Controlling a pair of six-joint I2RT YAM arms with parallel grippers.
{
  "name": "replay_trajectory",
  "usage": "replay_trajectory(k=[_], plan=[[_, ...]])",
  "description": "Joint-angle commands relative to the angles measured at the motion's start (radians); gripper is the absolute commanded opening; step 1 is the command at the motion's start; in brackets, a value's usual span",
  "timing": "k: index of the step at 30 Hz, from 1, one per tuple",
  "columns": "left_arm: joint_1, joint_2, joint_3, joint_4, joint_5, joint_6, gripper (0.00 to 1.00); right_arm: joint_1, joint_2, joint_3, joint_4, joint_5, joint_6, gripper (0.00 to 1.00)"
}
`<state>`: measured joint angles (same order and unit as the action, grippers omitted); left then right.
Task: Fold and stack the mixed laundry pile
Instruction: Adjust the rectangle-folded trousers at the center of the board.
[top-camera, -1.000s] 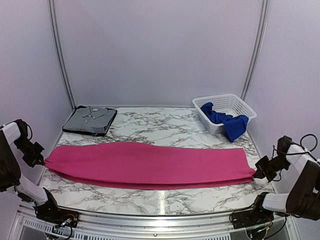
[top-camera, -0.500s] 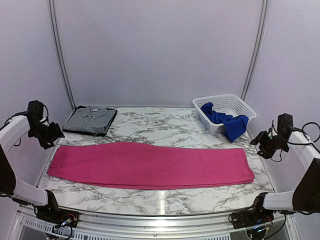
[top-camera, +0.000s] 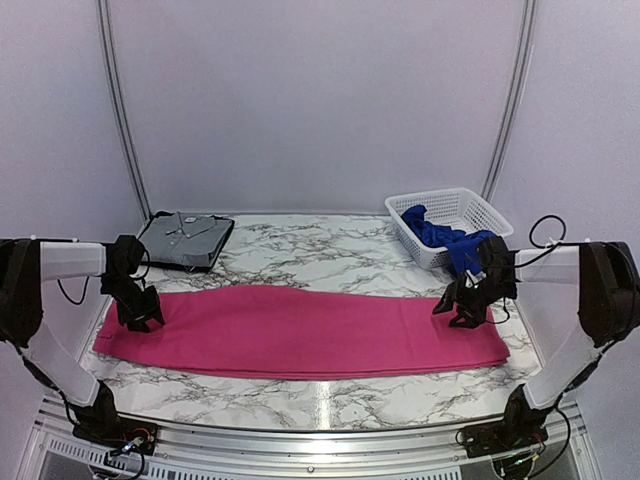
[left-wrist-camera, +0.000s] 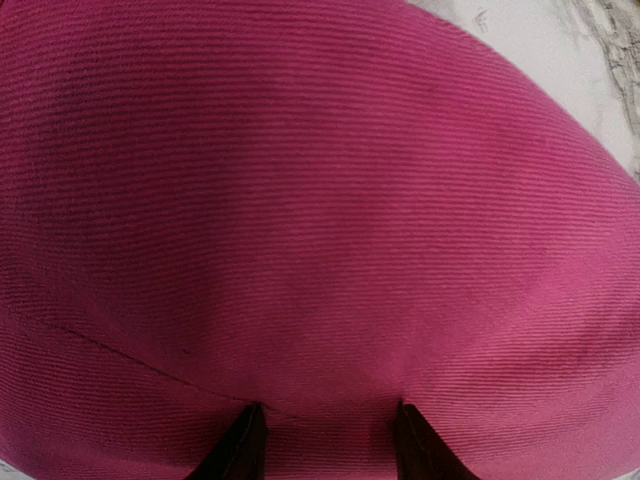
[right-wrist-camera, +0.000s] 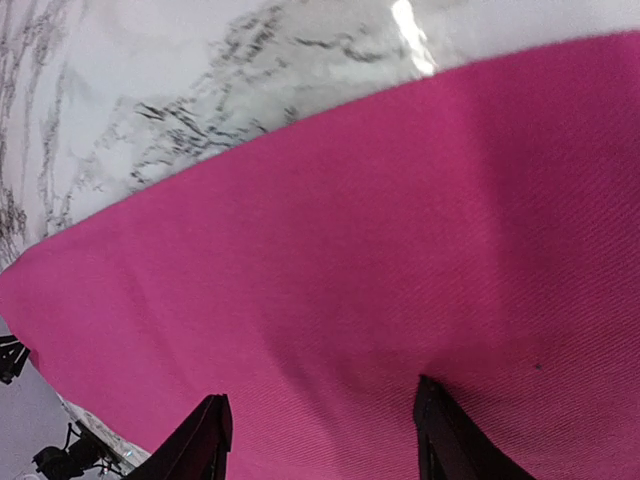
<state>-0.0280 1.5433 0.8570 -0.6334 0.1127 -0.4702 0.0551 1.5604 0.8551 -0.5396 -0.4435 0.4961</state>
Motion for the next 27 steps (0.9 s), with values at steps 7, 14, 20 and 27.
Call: replay_trajectory(k=[7, 14, 20, 27], plan=[[-0.016, -0.102, 0.112, -0.081, 0.018, 0.048, 0.51, -0.142, -0.076, -0.144, -0.026, -0.023, -0.018, 0.58], [-0.159, 0.104, 0.451, 0.032, 0.149, 0.274, 0.72, -0.127, -0.101, -0.013, 0.003, -0.085, -0.098, 0.54], [-0.272, 0.394, 0.69, 0.027, 0.255, 0.461, 0.64, -0.072, -0.082, 0.048, 0.02, -0.103, -0.11, 0.52], [-0.369, 0.501, 0.684, -0.047, 0.291, 0.624, 0.56, 0.015, -0.08, 0.114, 0.01, -0.096, -0.111, 0.49]])
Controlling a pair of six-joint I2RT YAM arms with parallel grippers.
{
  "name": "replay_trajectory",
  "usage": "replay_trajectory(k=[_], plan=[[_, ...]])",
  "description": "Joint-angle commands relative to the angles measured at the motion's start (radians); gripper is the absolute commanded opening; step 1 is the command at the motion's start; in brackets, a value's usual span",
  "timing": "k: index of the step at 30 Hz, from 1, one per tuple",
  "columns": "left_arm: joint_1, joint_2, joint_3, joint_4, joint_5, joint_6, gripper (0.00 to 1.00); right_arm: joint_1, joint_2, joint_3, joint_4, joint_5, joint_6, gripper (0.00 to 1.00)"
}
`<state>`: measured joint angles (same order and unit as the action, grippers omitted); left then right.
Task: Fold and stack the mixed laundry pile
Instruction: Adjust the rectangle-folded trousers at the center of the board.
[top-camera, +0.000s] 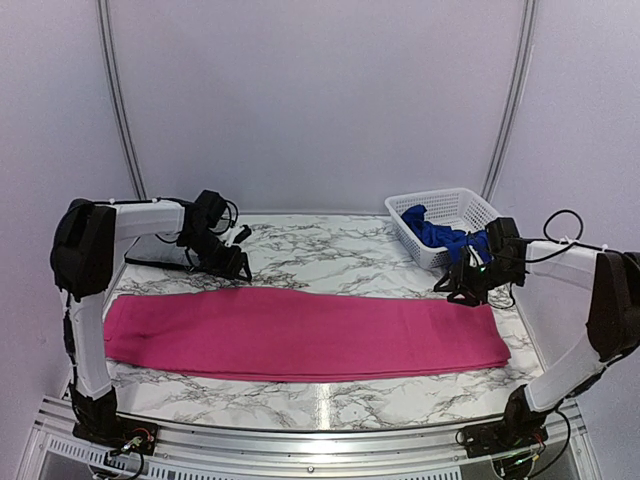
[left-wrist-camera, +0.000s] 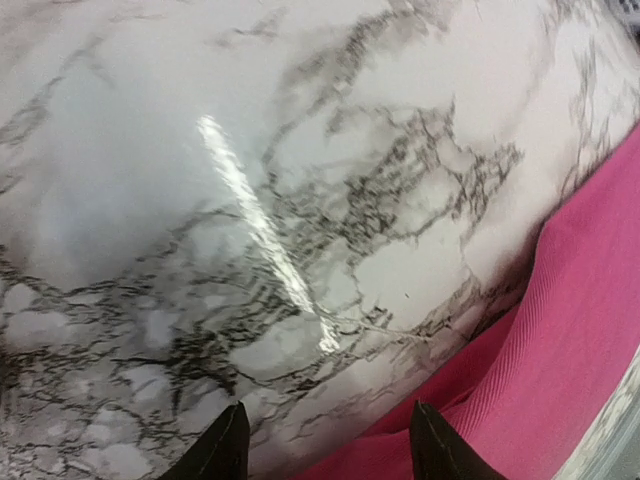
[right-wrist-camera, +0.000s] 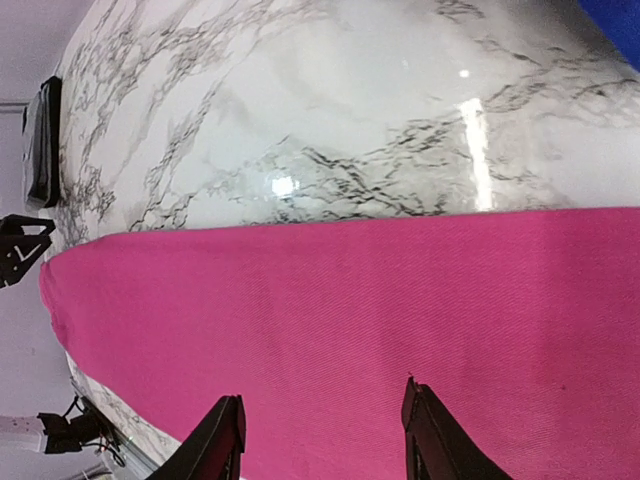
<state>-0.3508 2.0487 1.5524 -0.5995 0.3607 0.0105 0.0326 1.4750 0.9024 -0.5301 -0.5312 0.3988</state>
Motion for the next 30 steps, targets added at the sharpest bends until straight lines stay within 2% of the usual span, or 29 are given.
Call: replay_trajectory(k=[1, 7, 14, 20, 25, 30], plan=[[-0.057, -0.016, -0.034, -0.079, 0.043, 0.155, 0.54, 0.046, 0.01, 0.081, 0.006, -0.014, -0.012, 0.49], [-0.112, -0.134, -0.153, -0.041, -0.011, 0.171, 0.47, 0.13, 0.093, 0.191, 0.035, -0.032, 0.002, 0.49], [-0.229, -0.262, -0.295, 0.01, -0.21, 0.19, 0.46, 0.267, 0.262, 0.359, 0.072, -0.034, 0.02, 0.49], [-0.277, -0.267, -0.383, 0.028, -0.278, 0.201, 0.47, 0.355, 0.392, 0.5, 0.081, -0.028, 0.03, 0.49], [-0.361, -0.283, -0.42, 0.056, -0.409, 0.209, 0.37, 0.395, 0.482, 0.604, 0.115, -0.045, 0.067, 0.48], [-0.46, -0.366, -0.491, 0.17, -0.527, 0.201, 0.36, 0.456, 0.584, 0.721, 0.116, -0.072, 0.08, 0.46]])
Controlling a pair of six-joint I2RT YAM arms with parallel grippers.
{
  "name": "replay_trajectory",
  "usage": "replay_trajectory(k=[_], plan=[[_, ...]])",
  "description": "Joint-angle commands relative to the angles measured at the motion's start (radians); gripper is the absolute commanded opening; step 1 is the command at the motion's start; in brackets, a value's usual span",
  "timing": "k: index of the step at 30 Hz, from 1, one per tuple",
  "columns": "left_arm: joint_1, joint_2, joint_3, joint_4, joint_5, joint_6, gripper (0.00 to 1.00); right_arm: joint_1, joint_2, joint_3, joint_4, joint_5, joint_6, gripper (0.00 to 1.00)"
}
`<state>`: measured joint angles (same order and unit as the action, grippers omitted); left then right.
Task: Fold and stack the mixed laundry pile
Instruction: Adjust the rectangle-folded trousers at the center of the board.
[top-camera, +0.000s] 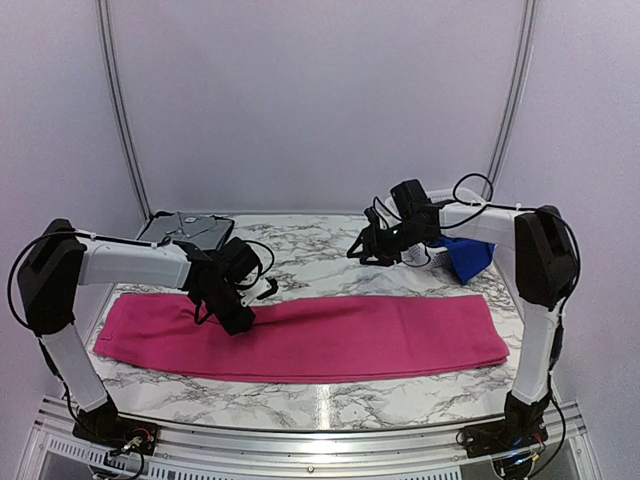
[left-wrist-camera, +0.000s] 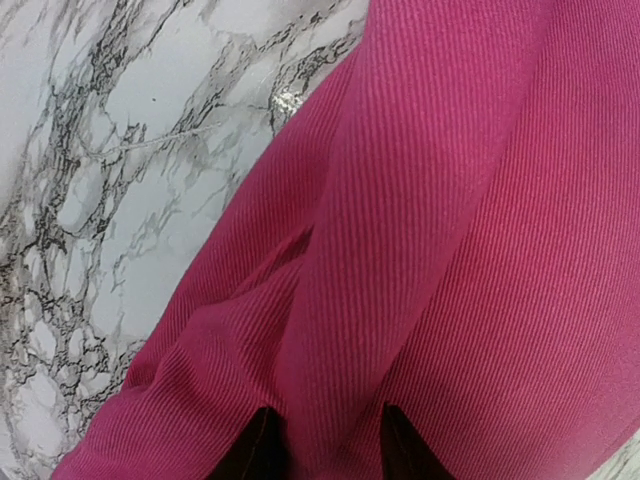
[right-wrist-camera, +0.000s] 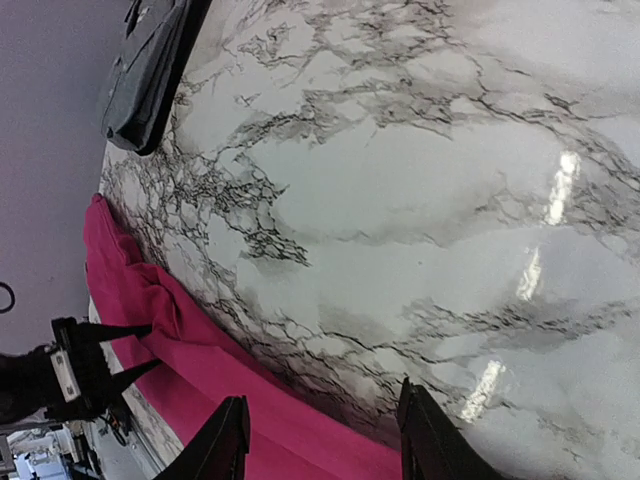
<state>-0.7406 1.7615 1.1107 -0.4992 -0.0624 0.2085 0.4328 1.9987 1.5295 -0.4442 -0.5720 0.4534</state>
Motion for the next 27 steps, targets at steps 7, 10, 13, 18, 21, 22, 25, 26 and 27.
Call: replay_trajectory(k=[7, 10, 13, 18, 21, 22, 25, 26, 27], plan=[[-0.154, -0.11, -0.118, 0.109, -0.155, 0.062, 0.37, 0.167, 0.203, 0.242, 0.02, -0.067, 0.052, 0.43], [-0.189, -0.095, -0.142, 0.109, -0.184, 0.077, 0.39, 0.209, 0.246, 0.274, 0.013, -0.09, 0.053, 0.42], [-0.21, -0.107, -0.161, 0.111, -0.216, 0.071, 0.42, 0.242, 0.271, 0.255, 0.008, -0.106, 0.038, 0.41], [-0.208, -0.185, -0.193, 0.146, -0.266, 0.008, 0.52, 0.278, 0.275, 0.186, 0.013, -0.158, 0.002, 0.35], [-0.184, -0.258, -0.19, 0.168, -0.259, -0.071, 0.61, 0.299, 0.251, 0.146, 0.028, -0.197, -0.034, 0.3], [-0.16, -0.286, -0.188, 0.175, -0.254, -0.105, 0.63, 0.306, 0.239, 0.133, 0.032, -0.206, -0.045, 0.27], [-0.059, -0.367, -0.18, 0.185, -0.227, -0.24, 0.75, 0.323, 0.202, 0.093, 0.043, -0.209, -0.085, 0.19], [-0.016, -0.387, -0.179, 0.187, -0.212, -0.287, 0.77, 0.329, 0.187, 0.078, 0.046, -0.206, -0.099, 0.17], [0.032, -0.405, -0.177, 0.187, -0.195, -0.328, 0.79, 0.336, 0.174, 0.064, 0.054, -0.205, -0.109, 0.15]])
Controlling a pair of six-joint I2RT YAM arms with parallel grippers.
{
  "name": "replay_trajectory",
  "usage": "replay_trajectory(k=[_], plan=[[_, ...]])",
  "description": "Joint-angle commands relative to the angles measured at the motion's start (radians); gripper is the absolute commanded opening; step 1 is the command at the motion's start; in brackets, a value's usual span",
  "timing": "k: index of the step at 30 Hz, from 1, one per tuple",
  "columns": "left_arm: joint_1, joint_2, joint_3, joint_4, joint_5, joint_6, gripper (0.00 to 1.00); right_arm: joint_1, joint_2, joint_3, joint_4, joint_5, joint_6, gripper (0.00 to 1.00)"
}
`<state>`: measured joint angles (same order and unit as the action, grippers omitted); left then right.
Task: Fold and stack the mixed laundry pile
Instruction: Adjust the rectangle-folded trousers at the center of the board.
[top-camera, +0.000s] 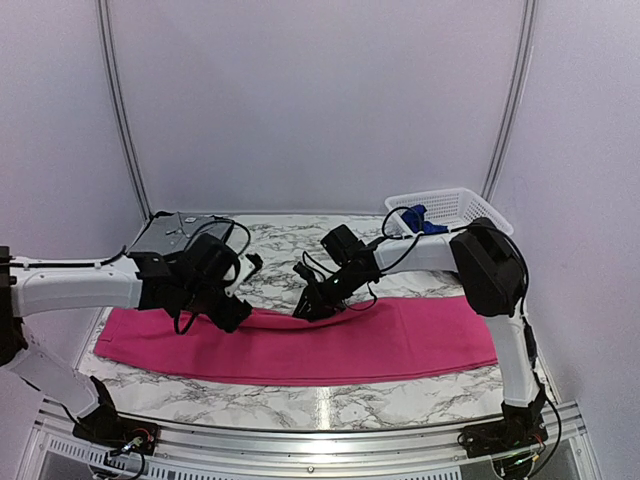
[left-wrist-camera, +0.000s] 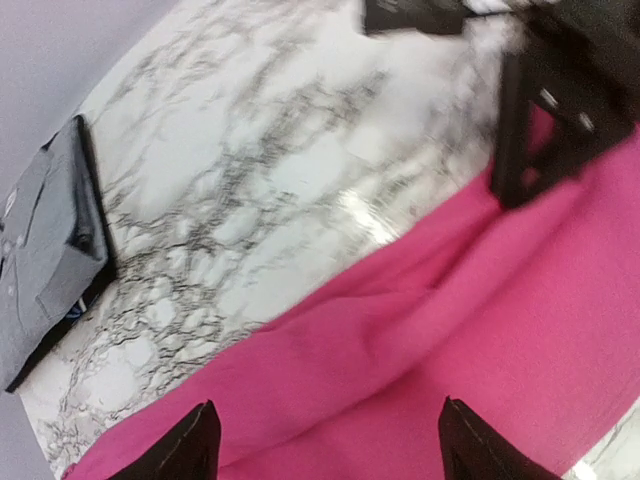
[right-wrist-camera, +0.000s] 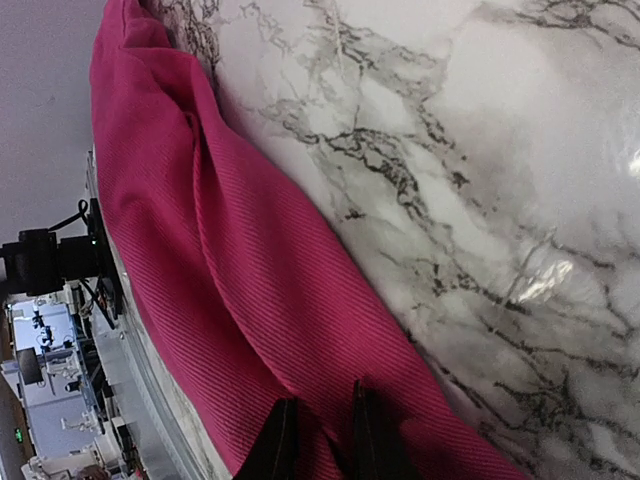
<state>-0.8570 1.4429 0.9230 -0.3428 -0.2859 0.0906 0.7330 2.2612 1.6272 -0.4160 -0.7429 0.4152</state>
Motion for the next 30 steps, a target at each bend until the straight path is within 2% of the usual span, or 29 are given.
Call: replay_trajectory(k=[1, 5, 9, 15, 23, 27, 30], plan=[[0.195, -0.098, 0.012, 0.03, 0.057, -0.244, 0.79, 0.043, -0.1, -0.049, 0.033, -0.027, -0.083, 0.14], [0.327, -0.086, 0.03, 0.01, 0.165, -0.362, 0.79, 0.085, -0.134, -0.08, 0.029, 0.025, -0.155, 0.1], [0.358, 0.011, 0.093, -0.053, 0.226, -0.408, 0.77, 0.145, -0.153, -0.09, 0.0, 0.13, -0.237, 0.07], [0.358, 0.151, 0.19, -0.125, 0.281, -0.401, 0.71, 0.198, -0.168, -0.144, -0.002, 0.264, -0.286, 0.05], [0.326, 0.273, 0.267, -0.212, 0.321, -0.334, 0.68, 0.242, -0.133, -0.187, 0.001, 0.319, -0.308, 0.04], [0.27, 0.31, 0.259, -0.276, 0.265, -0.277, 0.69, 0.259, -0.121, -0.201, 0.005, 0.328, -0.306, 0.04], [0.266, 0.319, 0.221, -0.28, 0.281, -0.258, 0.61, 0.261, -0.129, -0.215, 0.017, 0.324, -0.295, 0.03]])
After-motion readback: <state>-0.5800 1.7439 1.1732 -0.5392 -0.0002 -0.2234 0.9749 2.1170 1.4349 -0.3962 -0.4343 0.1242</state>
